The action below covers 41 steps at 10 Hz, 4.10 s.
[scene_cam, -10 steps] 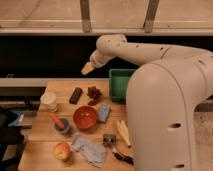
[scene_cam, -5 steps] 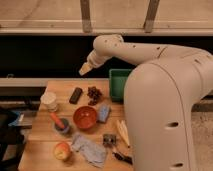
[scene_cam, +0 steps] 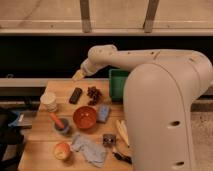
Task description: Place eraser in red bowl
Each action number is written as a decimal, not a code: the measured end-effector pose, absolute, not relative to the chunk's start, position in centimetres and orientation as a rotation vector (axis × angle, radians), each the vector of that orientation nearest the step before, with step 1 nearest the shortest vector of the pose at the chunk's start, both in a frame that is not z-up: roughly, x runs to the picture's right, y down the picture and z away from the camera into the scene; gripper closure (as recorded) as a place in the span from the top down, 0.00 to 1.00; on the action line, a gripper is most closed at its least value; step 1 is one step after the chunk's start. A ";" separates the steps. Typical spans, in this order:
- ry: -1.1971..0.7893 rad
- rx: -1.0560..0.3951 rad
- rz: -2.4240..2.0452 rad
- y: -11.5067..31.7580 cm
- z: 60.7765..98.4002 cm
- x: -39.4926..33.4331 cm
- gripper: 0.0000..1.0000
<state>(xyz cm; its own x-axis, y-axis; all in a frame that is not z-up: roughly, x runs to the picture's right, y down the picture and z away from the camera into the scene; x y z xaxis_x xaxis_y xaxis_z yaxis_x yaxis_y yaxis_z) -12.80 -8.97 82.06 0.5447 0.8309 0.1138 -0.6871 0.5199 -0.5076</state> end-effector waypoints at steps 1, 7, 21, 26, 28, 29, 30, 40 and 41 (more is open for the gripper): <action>-0.362 -0.441 0.919 -7.7 82.0 -15.1 0.75; -0.319 -0.548 0.854 -1.5 85.2 -18.9 0.75; -0.192 -0.601 0.930 1.2 93.3 -16.3 0.75; -0.162 -0.614 0.919 1.3 95.3 -18.0 0.75; -0.108 -0.608 0.891 1.9 96.0 -18.3 0.75; -0.065 -0.597 0.873 2.2 96.3 -18.6 0.75; -0.041 -0.591 0.869 2.4 96.4 -18.4 0.75; -0.030 -0.611 0.876 3.8 97.1 -19.0 0.46; -0.035 -0.608 0.883 3.6 97.0 -18.8 0.36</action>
<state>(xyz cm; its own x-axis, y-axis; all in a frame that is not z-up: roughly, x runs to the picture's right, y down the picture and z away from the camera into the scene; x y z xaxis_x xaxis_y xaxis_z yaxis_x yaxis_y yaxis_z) -18.79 3.63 97.03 0.6458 0.7327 -0.2147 -0.7133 0.4787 -0.5119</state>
